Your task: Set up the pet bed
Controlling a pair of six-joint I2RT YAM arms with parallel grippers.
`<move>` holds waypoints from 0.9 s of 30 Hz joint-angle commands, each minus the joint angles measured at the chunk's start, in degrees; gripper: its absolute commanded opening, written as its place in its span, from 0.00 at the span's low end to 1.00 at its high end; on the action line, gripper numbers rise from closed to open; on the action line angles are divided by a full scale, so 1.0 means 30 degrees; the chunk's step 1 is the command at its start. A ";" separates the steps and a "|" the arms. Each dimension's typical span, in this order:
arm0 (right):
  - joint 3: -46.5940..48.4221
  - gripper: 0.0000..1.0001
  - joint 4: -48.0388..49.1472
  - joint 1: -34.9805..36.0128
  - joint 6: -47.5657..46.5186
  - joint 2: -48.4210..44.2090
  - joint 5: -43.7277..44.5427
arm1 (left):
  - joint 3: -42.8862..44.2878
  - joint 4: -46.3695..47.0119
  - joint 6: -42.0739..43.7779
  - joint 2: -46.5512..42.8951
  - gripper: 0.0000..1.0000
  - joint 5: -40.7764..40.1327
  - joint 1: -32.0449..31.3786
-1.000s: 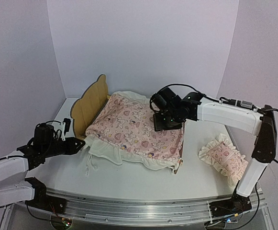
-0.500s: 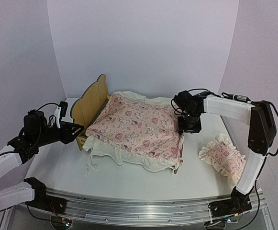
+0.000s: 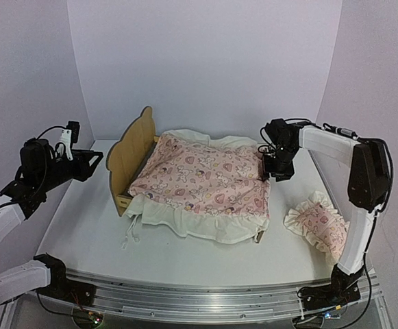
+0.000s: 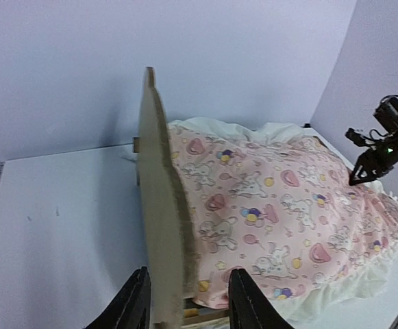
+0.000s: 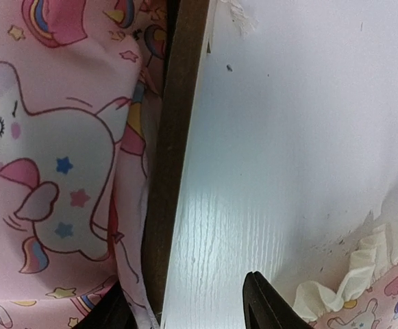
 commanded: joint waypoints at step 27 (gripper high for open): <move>0.5624 0.54 0.2086 0.6946 -0.4201 -0.1369 0.0441 | -0.5343 0.4898 -0.7979 0.0540 0.34 0.1933 0.0309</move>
